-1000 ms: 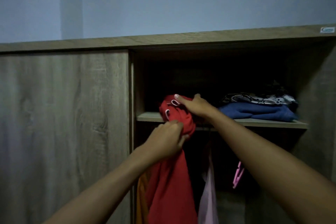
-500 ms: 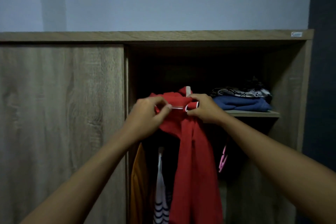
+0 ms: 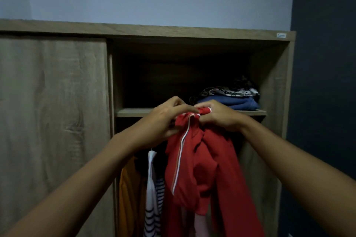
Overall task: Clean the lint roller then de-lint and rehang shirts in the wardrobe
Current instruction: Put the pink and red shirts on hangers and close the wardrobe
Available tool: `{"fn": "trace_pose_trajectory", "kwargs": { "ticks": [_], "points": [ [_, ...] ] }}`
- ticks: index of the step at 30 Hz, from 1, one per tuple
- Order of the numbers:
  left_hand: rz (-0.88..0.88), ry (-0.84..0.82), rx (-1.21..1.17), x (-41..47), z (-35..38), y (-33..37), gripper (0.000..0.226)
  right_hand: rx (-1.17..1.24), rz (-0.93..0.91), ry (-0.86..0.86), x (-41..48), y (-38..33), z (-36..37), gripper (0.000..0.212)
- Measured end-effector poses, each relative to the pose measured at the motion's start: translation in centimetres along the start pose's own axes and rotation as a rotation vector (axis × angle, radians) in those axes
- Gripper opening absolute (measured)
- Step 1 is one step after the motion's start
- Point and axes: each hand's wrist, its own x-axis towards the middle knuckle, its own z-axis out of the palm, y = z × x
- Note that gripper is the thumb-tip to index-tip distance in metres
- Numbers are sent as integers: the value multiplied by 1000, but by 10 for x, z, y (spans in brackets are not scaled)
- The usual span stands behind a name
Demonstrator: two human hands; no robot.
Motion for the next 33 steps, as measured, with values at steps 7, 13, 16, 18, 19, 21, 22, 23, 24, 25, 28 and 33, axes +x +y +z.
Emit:
{"fn": "trace_pose_trajectory", "kwargs": {
  "ticks": [7,13,16,18,19,21,22,23,24,25,28,33],
  "points": [
    [77,94,53,9,16,0,58,253,63,-7,-15,11,-4,15],
    [173,132,99,15,20,13,44,431,177,-90,-23,11,-1,19],
    [226,167,118,16,22,19,44,524,225,-94,-27,15,-1,18],
    [238,192,60,16,21,22,36,549,265,-62,-31,21,0,28],
    [241,198,18,17,20,22,31,538,280,-42,-32,24,2,41],
    [232,191,-72,21,22,23,23,491,280,9,-34,27,7,52],
    [222,186,-120,22,23,25,20,462,275,32,-35,30,11,54],
    [208,186,-173,24,25,27,18,488,286,22,-35,32,13,53],
    [192,192,-227,25,27,29,16,517,313,4,-37,29,15,51],
    [169,202,-274,26,29,31,15,533,312,-20,-40,28,17,44],
    [55,261,-378,29,30,34,10,493,278,18,-51,26,23,22],
    [-101,386,-394,35,18,38,5,249,210,53,-69,37,30,21]
  ]
}}
